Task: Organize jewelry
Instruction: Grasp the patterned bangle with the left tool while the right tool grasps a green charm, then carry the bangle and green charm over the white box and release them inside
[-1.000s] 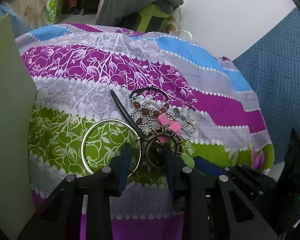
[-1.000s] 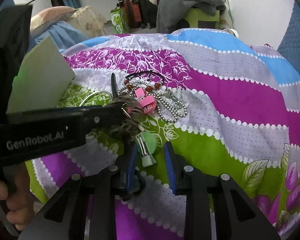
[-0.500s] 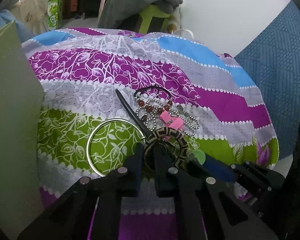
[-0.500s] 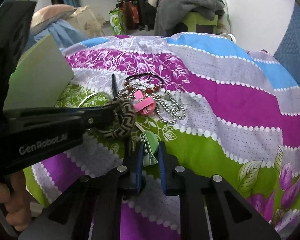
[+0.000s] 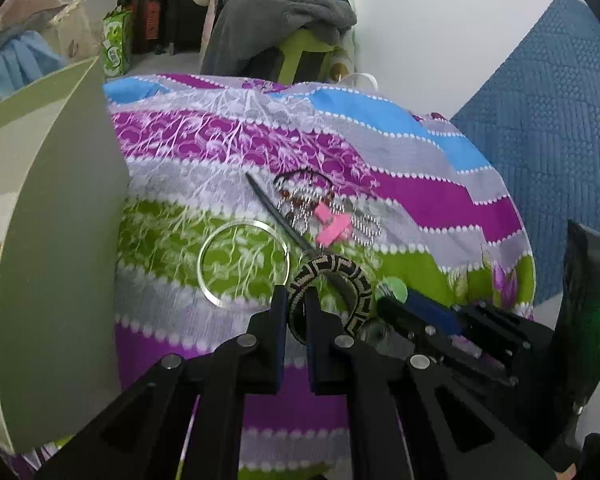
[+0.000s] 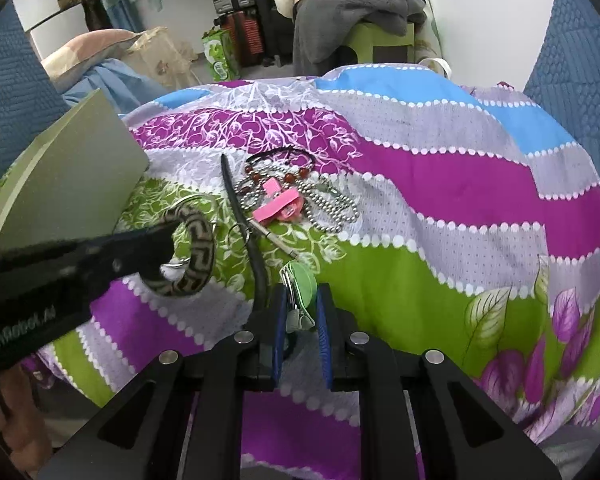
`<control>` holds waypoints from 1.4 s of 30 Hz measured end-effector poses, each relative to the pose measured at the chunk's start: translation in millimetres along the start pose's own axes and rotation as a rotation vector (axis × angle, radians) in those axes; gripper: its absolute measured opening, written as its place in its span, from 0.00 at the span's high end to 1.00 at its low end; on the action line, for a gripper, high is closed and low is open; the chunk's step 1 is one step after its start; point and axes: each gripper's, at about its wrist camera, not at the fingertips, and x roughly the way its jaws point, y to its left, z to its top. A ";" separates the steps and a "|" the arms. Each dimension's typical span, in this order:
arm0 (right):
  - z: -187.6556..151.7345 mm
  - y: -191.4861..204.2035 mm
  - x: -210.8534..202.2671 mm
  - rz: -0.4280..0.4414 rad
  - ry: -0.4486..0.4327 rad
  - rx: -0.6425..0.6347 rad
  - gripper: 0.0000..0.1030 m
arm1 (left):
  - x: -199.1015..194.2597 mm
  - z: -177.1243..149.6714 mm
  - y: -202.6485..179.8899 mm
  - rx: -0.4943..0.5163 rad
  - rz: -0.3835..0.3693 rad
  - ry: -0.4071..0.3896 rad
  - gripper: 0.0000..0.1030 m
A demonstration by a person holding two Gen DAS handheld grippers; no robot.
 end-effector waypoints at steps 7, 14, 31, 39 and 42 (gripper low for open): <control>-6.6 1.8 -7.5 -0.003 0.014 0.036 0.88 | -5.5 -11.5 11.3 -0.008 0.027 0.025 0.94; -11.4 1.6 -22.5 -0.012 0.014 0.063 0.88 | -23.5 -9.2 12.7 0.004 0.032 0.017 0.94; 53.6 35.3 -137.0 -0.005 -0.160 0.109 0.88 | -150.5 47.5 13.6 0.050 0.040 -0.099 0.94; 85.5 76.1 -183.2 -0.022 -0.252 0.047 0.88 | -221.6 69.2 23.9 0.091 0.070 -0.194 0.94; 95.7 94.9 -195.2 -0.008 -0.282 0.025 0.88 | -247.3 73.5 32.0 0.097 0.071 -0.233 0.94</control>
